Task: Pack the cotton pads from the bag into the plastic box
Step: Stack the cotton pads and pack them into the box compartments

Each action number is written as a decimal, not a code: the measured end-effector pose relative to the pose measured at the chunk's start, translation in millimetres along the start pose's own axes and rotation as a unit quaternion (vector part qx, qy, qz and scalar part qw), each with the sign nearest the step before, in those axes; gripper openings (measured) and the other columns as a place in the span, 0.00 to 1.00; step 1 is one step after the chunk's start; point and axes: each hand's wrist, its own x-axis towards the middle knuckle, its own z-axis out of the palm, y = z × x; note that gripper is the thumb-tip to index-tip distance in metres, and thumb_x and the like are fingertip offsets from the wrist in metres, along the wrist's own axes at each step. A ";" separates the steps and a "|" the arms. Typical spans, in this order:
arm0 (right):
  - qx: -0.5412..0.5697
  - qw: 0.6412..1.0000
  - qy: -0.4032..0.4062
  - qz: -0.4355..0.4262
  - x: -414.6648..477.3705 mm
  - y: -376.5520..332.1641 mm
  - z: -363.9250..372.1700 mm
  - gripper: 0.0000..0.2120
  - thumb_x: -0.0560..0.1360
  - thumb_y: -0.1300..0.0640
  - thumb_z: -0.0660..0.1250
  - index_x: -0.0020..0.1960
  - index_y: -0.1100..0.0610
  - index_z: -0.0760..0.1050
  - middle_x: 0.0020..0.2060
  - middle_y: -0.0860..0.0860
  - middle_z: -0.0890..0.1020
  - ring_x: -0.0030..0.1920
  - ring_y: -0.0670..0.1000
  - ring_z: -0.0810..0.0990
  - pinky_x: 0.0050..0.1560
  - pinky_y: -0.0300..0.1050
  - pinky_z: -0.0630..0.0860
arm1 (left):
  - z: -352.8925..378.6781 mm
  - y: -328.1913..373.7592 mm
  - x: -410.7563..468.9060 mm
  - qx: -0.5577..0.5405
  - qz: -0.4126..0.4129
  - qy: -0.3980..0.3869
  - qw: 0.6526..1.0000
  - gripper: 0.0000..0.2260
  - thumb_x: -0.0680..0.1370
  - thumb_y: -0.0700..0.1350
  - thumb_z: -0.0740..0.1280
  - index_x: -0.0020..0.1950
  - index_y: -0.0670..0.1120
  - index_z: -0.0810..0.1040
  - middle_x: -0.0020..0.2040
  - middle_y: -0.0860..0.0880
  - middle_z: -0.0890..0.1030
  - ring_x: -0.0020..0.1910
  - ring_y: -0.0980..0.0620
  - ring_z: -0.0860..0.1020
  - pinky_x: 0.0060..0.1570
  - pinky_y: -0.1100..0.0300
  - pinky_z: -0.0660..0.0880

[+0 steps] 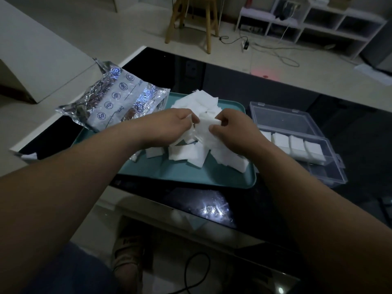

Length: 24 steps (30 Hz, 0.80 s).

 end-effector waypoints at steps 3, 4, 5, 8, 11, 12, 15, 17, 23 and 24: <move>0.031 0.999 0.010 0.015 -8.1 1.4 -7.7 0.05 0.78 0.53 0.69 0.51 0.53 0.76 0.43 0.49 0.80 0.44 0.52 0.79 0.41 0.47 0.76 | 7.3 6.9 0.5 -0.062 -0.014 0.024 0.998 0.15 0.85 0.49 0.55 0.64 0.56 0.79 0.62 0.52 0.77 0.57 0.51 0.76 0.53 0.57 0.73; 0.036 0.999 0.012 0.024 -12.0 2.0 -9.7 0.05 0.77 0.53 0.68 0.51 0.53 0.76 0.43 0.50 0.80 0.44 0.53 0.80 0.43 0.51 0.78 | 10.8 10.9 1.0 -0.084 -0.022 0.038 0.995 0.15 0.85 0.48 0.54 0.63 0.55 0.80 0.61 0.52 0.77 0.56 0.51 0.76 0.50 0.57 0.73; 0.044 0.998 0.016 0.036 -16.1 2.5 -11.0 0.05 0.77 0.52 0.68 0.50 0.53 0.75 0.44 0.51 0.80 0.44 0.54 0.80 0.44 0.55 0.81 | 14.8 14.4 1.4 -0.112 -0.032 0.050 0.992 0.16 0.85 0.47 0.54 0.63 0.53 0.80 0.60 0.51 0.78 0.55 0.50 0.76 0.48 0.56 0.73; 0.093 0.993 0.062 0.041 -29.9 -0.6 -16.9 0.05 0.76 0.54 0.68 0.49 0.53 0.73 0.43 0.52 0.80 0.42 0.54 0.79 0.42 0.57 0.80 | 29.5 27.0 -0.4 -0.281 -0.073 0.060 0.955 0.15 0.84 0.44 0.54 0.62 0.49 0.78 0.55 0.41 0.81 0.47 0.44 0.82 0.50 0.48 0.81; 0.085 0.991 0.103 0.005 -45.1 -10.8 -15.2 0.07 0.77 0.54 0.68 0.49 0.54 0.72 0.40 0.49 0.77 0.37 0.48 0.74 0.34 0.46 0.70 | 39.2 40.1 -0.9 -0.452 -0.113 0.062 0.883 0.13 0.83 0.43 0.57 0.59 0.48 0.79 0.51 0.40 0.84 0.44 0.43 0.84 0.46 0.49 0.82; 0.069 0.992 0.103 -0.013 -50.1 -14.2 -11.5 0.07 0.77 0.53 0.68 0.48 0.53 0.71 0.39 0.47 0.77 0.36 0.47 0.74 0.34 0.45 0.69 | 40.8 44.3 -0.5 -0.503 -0.119 0.049 0.855 0.11 0.82 0.43 0.59 0.58 0.48 0.80 0.48 0.43 0.85 0.43 0.45 0.84 0.44 0.50 0.82; 0.027 0.993 0.095 -0.066 -60.5 -18.0 -0.4 0.09 0.77 0.46 0.68 0.46 0.49 0.69 0.37 0.46 0.78 0.37 0.48 0.77 0.36 0.49 0.74 | 42.8 50.0 2.5 -0.572 -0.140 -0.018 0.808 0.09 0.81 0.50 0.64 0.58 0.49 0.79 0.43 0.47 0.82 0.41 0.49 0.81 0.44 0.52 0.80; 0.022 0.991 0.087 -0.104 -63.1 -15.2 -0.4 0.13 0.76 0.40 0.67 0.47 0.48 0.71 0.40 0.45 0.79 0.42 0.47 0.77 0.42 0.50 0.77 | 41.4 47.9 4.4 -0.573 -0.153 -0.046 0.804 0.12 0.80 0.54 0.66 0.59 0.48 0.77 0.43 0.47 0.79 0.44 0.48 0.78 0.45 0.52 0.78; 0.050 0.989 0.008 -0.141 -68.6 -2.3 -12.1 0.24 0.67 0.34 0.74 0.52 0.47 0.71 0.56 0.44 0.77 0.59 0.48 0.76 0.58 0.52 0.76 | 41.3 42.5 -2.6 -0.592 -0.158 -0.110 0.783 0.12 0.81 0.54 0.66 0.51 0.45 0.80 0.43 0.46 0.77 0.41 0.49 0.77 0.39 0.55 0.80; 0.075 0.988 -0.015 -0.131 -69.2 -2.4 -12.5 0.25 0.66 0.37 0.78 0.53 0.47 0.70 0.56 0.44 0.78 0.57 0.47 0.77 0.56 0.48 0.78 | 43.3 43.0 -3.6 -0.591 -0.151 -0.125 0.783 0.12 0.81 0.54 0.67 0.53 0.46 0.78 0.43 0.47 0.76 0.42 0.49 0.76 0.38 0.55 0.79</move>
